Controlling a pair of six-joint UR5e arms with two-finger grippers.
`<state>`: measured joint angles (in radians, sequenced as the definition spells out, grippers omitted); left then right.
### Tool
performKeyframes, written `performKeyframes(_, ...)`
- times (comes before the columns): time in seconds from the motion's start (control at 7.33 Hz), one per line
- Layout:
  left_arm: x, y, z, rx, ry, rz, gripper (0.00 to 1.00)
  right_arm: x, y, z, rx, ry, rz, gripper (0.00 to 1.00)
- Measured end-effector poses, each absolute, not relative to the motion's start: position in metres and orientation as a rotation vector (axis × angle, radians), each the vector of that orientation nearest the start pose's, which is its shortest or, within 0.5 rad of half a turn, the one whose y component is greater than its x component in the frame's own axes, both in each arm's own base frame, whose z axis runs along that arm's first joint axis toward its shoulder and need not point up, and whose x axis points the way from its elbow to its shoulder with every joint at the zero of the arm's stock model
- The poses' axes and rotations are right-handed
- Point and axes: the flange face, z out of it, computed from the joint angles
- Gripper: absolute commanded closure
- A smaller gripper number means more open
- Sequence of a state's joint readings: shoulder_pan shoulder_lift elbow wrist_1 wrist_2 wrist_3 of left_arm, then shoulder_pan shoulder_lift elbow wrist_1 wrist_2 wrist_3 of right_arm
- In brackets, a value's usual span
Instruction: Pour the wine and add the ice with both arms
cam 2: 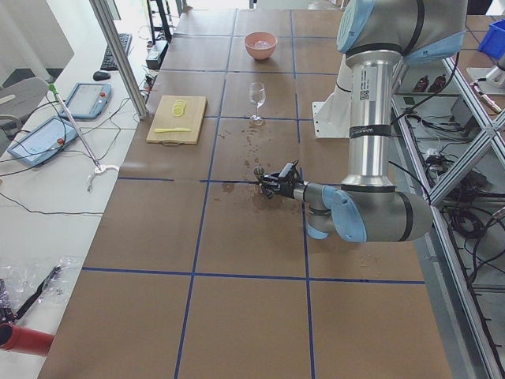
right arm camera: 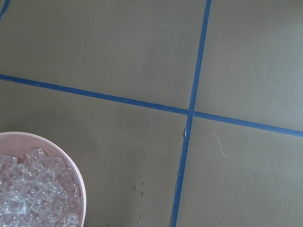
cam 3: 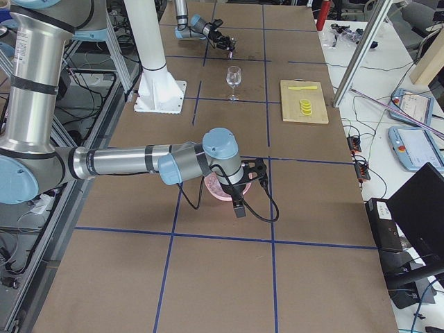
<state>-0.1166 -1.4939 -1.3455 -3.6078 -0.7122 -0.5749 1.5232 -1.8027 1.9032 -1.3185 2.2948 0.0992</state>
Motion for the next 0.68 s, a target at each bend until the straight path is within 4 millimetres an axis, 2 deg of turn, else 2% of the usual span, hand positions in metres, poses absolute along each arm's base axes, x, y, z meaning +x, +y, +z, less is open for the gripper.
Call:
performKeyframes(0.14,0.3632,-0.2520,0.5944,1.341,1.008,-0.081,0.48,0.0477,-0.4144,0.5728,0.283,-0.739,-0.079,0.00)
performKeyframes(0.27,0.3631,-0.2517,0.5947,1.341,1.007,-0.080,0.21,0.0479,-0.4142,0.5731,0.282,-0.739,-0.078,0.00)
performKeyframes(0.41,0.3628,-0.2517,0.5942,1.342,1.007,-0.082,0.00,0.0483,-0.4141,0.5729,0.284,-0.738,-0.078,0.00)
performKeyframes(0.68,0.3602,-0.2528,0.5917,1.355,0.995,-0.101,0.00,0.0492,-0.4135,0.5731,0.284,-0.738,-0.076,0.00)
